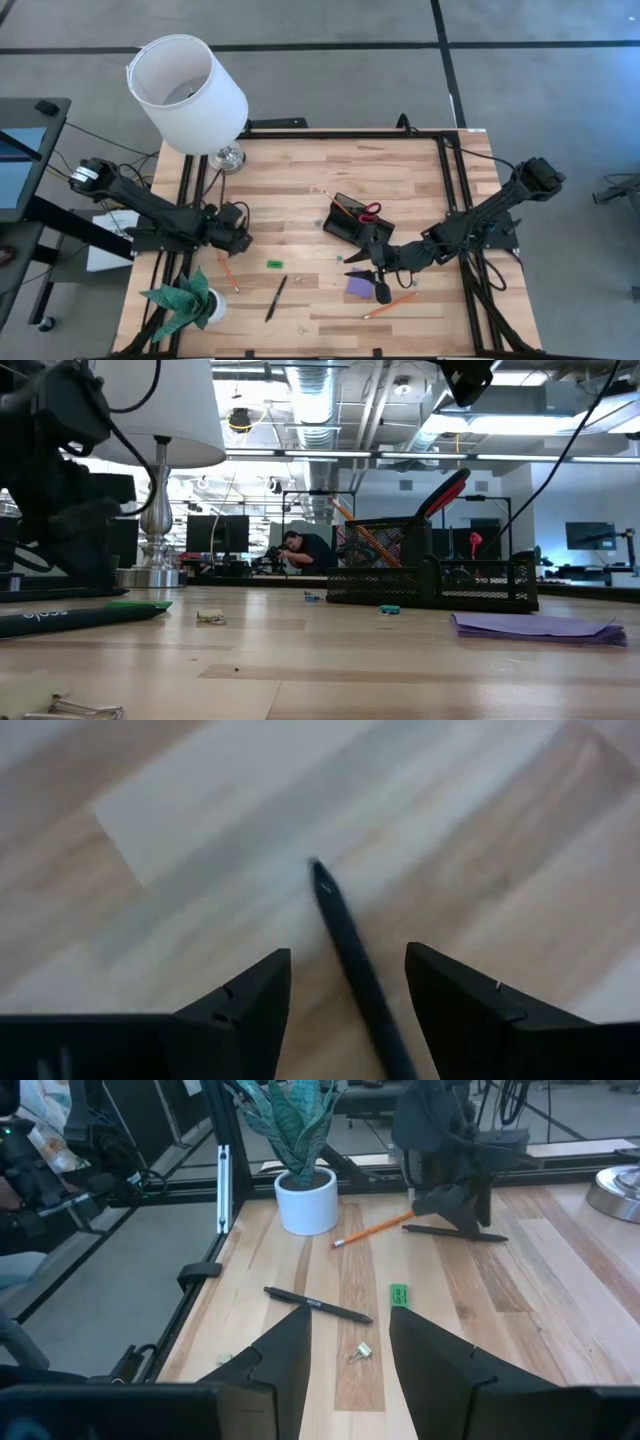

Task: Pick and place office supplies into organizer
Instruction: Put the top black pen into the black desk organizer

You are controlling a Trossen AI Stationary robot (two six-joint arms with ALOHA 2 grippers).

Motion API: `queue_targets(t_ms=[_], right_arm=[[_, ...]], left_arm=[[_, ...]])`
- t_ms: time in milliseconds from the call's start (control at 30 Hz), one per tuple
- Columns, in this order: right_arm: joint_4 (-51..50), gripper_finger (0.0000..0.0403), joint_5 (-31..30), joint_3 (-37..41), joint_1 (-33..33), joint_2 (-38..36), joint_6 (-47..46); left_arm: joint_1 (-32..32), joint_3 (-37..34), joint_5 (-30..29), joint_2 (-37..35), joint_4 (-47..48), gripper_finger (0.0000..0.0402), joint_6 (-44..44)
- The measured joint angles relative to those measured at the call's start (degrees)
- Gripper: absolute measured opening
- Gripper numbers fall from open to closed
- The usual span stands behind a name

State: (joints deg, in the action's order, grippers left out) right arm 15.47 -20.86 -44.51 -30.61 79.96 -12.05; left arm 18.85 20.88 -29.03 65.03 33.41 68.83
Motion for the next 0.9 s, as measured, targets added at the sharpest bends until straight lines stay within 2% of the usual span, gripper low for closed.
queue_targets(t_ms=[100,300,600,733,900], right_arm=[[-0.01,0.0134,0.0,0.0,0.0,0.0,-0.01],[0.02,0.0134,0.0,0.0,0.0,0.0,0.0],[0.02,0.0134,0.0,0.0,0.0,0.0,0.01],[0.02,0.0134,0.0,0.0,0.0,0.0,-0.01],[0.01,0.0134,0.0,0.0,0.0,0.0,-0.01]], left_arm=[[0.0,0.0,-3.03,1.19,-0.78,0.0194,0.3],[-0.09,0.0,-3.09,3.15,-4.5,0.0194,-1.21],[-0.07,0.28,-4.4,9.24,-5.42,0.0192,7.04],[-0.09,0.23,-5.78,10.9,-6.33,0.0182,13.62],[0.15,0.15,-6.0,10.98,-6.99,0.0162,15.46]])
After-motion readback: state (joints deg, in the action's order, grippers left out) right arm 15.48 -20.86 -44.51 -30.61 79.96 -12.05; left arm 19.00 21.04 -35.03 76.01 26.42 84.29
